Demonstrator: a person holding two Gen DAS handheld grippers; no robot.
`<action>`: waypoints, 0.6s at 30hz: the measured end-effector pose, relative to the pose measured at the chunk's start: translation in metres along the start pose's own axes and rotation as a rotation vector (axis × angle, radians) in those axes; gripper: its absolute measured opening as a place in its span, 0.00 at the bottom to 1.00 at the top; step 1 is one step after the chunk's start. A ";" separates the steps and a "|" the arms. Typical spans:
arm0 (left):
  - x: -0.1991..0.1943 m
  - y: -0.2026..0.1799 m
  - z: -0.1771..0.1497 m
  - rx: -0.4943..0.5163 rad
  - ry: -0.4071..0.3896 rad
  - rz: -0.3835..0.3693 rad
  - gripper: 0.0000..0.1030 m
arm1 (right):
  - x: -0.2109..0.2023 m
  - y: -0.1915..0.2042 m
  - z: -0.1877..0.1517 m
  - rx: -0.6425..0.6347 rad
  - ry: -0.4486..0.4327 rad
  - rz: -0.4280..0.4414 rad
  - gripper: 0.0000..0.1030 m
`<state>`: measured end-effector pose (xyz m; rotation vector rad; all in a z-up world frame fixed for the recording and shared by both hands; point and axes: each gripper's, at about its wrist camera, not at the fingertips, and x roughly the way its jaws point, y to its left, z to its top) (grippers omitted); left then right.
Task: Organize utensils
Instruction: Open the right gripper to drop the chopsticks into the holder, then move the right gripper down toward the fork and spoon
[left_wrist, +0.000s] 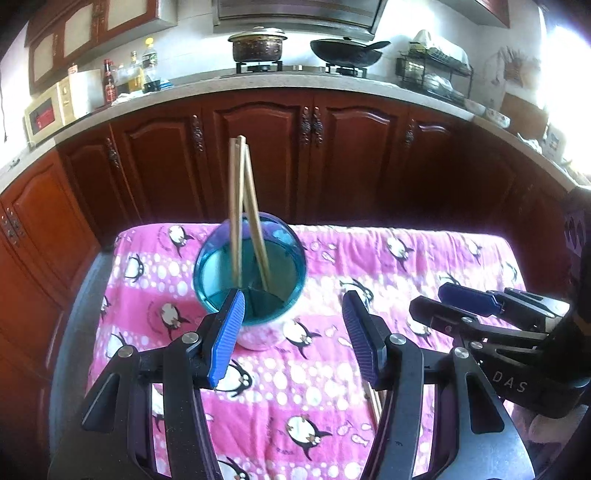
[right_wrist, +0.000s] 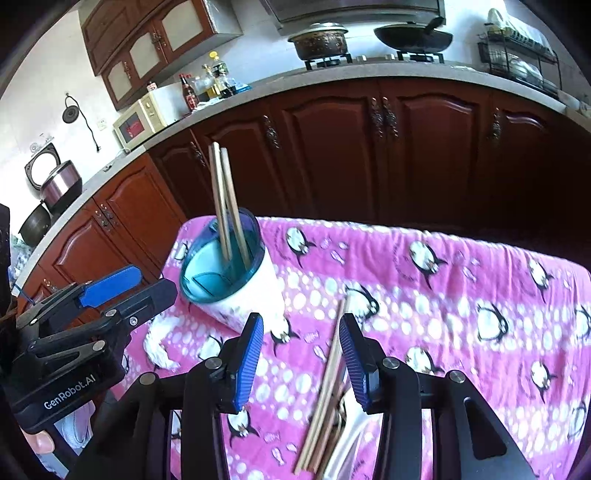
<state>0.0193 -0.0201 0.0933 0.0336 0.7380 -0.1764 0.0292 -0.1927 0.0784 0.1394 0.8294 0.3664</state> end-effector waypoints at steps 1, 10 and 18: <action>0.000 -0.003 -0.002 0.006 0.001 -0.002 0.53 | -0.002 -0.001 -0.004 0.004 0.000 -0.003 0.40; 0.004 -0.016 -0.014 0.028 0.020 -0.006 0.53 | -0.010 -0.015 -0.020 0.033 0.014 -0.022 0.40; 0.009 -0.026 -0.023 0.050 0.036 -0.002 0.53 | -0.008 -0.021 -0.031 0.048 0.036 -0.025 0.40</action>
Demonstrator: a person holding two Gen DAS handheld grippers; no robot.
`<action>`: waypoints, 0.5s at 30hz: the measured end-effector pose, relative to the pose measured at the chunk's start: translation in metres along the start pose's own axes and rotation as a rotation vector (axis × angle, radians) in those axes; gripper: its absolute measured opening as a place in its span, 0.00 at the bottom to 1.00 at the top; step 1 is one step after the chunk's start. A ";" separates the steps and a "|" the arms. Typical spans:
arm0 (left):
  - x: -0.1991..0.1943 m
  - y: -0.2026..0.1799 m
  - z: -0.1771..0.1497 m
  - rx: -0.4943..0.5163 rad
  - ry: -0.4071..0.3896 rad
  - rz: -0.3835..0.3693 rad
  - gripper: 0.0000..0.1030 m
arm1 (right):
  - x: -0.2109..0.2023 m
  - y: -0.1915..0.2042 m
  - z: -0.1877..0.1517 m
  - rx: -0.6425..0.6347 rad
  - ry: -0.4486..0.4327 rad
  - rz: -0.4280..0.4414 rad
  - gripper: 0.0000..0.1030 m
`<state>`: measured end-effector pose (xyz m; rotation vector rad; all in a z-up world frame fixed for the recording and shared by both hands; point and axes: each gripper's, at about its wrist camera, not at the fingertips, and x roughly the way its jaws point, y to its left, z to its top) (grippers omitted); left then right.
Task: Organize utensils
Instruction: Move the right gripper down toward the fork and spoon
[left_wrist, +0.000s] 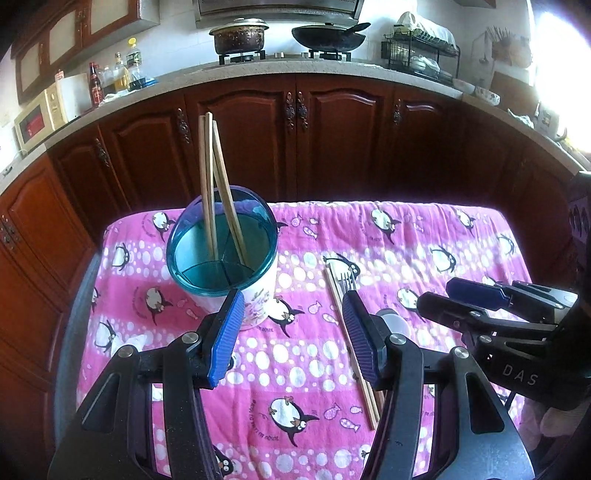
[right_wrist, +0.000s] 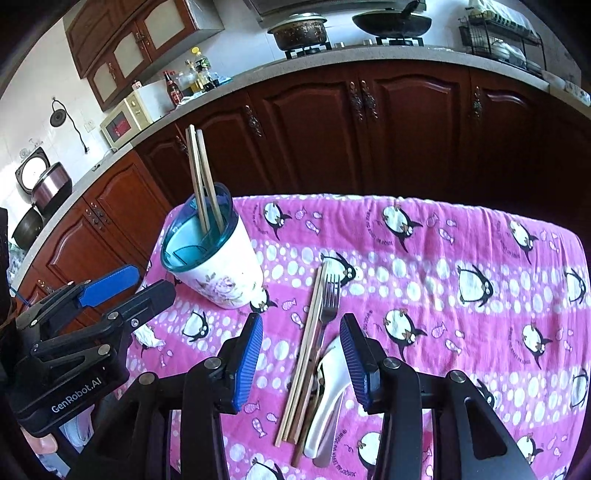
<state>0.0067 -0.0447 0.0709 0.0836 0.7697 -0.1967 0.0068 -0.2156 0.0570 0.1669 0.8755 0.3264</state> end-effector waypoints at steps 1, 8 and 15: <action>0.001 -0.001 -0.001 0.002 0.003 -0.001 0.53 | 0.001 -0.001 -0.001 0.002 0.003 0.000 0.41; 0.013 -0.003 -0.007 -0.013 0.043 -0.045 0.53 | 0.012 -0.024 -0.018 0.049 0.044 -0.014 0.41; 0.038 -0.001 -0.023 -0.042 0.137 -0.086 0.53 | 0.040 -0.052 -0.037 0.101 0.116 -0.033 0.42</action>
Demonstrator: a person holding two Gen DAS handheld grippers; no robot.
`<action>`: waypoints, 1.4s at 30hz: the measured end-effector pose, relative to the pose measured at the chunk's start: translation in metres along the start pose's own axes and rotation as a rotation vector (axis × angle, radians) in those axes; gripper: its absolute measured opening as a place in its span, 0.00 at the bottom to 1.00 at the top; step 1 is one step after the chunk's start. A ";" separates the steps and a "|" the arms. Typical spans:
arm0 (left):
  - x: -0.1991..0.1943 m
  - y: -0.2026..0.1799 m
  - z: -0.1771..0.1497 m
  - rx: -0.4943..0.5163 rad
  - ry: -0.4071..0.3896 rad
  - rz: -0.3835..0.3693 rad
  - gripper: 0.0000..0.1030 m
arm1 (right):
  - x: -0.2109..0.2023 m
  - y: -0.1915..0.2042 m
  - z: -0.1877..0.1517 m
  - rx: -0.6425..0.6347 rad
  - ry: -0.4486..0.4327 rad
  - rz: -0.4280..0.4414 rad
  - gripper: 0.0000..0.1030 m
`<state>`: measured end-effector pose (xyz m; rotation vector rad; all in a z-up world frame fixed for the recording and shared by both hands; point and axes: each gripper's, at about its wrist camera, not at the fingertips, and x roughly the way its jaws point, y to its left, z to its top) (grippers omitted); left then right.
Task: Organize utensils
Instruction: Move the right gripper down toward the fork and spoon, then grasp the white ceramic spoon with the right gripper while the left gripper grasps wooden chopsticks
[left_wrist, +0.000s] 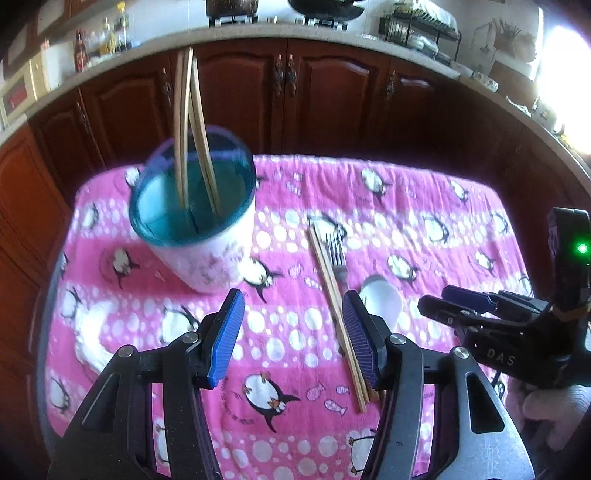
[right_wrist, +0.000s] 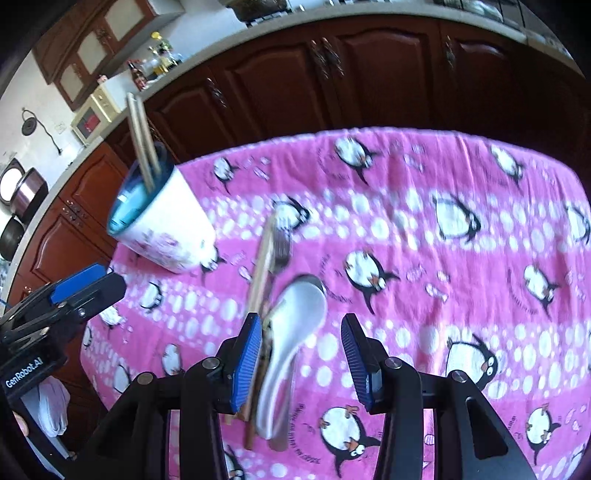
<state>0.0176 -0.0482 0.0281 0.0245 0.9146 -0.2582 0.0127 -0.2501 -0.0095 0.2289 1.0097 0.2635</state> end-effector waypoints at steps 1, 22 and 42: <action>0.006 0.002 -0.002 -0.007 0.021 -0.004 0.53 | 0.005 -0.004 -0.001 0.007 0.009 0.003 0.42; 0.066 -0.001 -0.006 -0.074 0.162 -0.059 0.53 | 0.023 -0.064 -0.010 0.134 -0.009 0.096 0.05; 0.142 -0.024 0.024 -0.103 0.240 -0.064 0.22 | 0.022 -0.112 -0.020 0.243 0.017 0.087 0.06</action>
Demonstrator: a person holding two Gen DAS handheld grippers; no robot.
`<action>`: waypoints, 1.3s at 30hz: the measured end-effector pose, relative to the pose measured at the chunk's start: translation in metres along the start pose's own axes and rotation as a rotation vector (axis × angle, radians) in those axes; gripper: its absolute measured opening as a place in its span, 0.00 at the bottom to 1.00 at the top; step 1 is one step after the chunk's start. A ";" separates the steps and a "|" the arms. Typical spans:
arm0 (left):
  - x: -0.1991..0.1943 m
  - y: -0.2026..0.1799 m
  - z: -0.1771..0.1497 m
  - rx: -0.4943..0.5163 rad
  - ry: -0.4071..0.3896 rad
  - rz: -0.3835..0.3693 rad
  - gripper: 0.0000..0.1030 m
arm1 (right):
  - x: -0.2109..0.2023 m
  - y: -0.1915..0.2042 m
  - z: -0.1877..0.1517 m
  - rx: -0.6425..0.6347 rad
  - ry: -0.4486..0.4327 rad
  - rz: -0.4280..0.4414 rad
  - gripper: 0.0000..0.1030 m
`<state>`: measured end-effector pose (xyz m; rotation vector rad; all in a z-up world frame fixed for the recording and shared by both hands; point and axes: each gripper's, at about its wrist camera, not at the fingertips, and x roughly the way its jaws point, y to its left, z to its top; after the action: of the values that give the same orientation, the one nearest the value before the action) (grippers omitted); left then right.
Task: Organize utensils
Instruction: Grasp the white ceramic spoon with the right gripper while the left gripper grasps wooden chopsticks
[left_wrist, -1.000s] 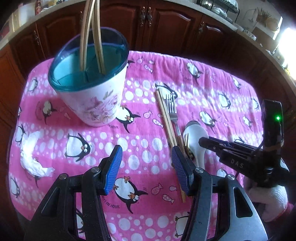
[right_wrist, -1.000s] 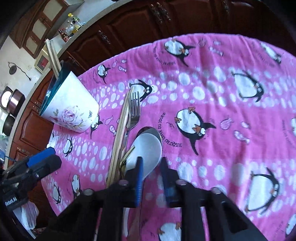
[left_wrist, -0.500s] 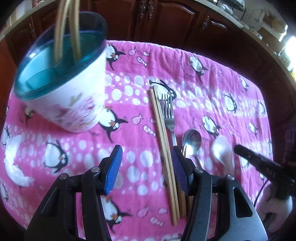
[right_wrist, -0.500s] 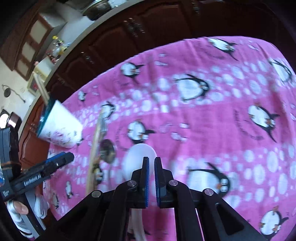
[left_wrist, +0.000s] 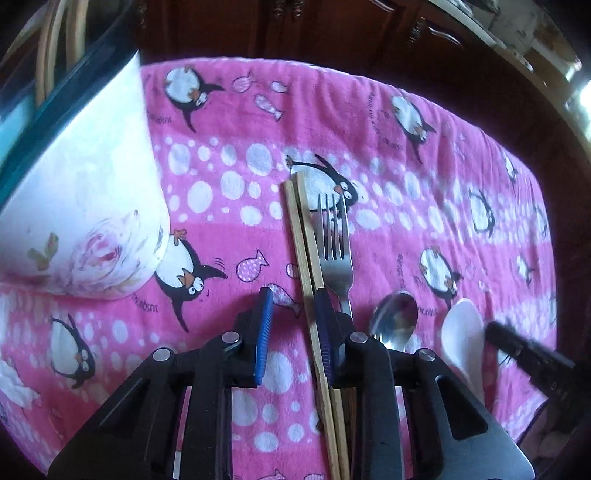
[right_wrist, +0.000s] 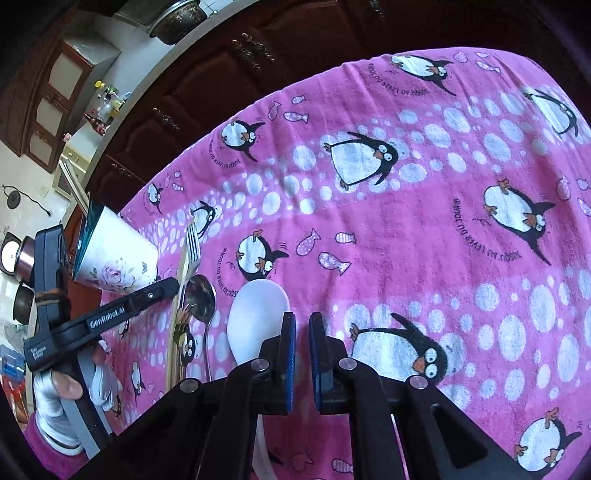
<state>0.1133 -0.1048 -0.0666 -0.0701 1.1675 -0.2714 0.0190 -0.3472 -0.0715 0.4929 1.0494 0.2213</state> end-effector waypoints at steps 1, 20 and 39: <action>0.001 -0.002 0.001 0.008 0.001 0.005 0.22 | 0.001 0.001 0.000 0.000 0.001 0.000 0.06; -0.024 0.025 -0.043 0.015 0.031 -0.073 0.09 | 0.013 0.016 -0.001 -0.035 0.033 0.038 0.06; -0.047 0.055 -0.068 0.079 0.038 -0.017 0.16 | -0.008 0.025 -0.019 -0.071 0.084 -0.016 0.23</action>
<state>0.0438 -0.0346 -0.0623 -0.0057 1.1936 -0.3348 -0.0005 -0.3232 -0.0604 0.4142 1.1226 0.2663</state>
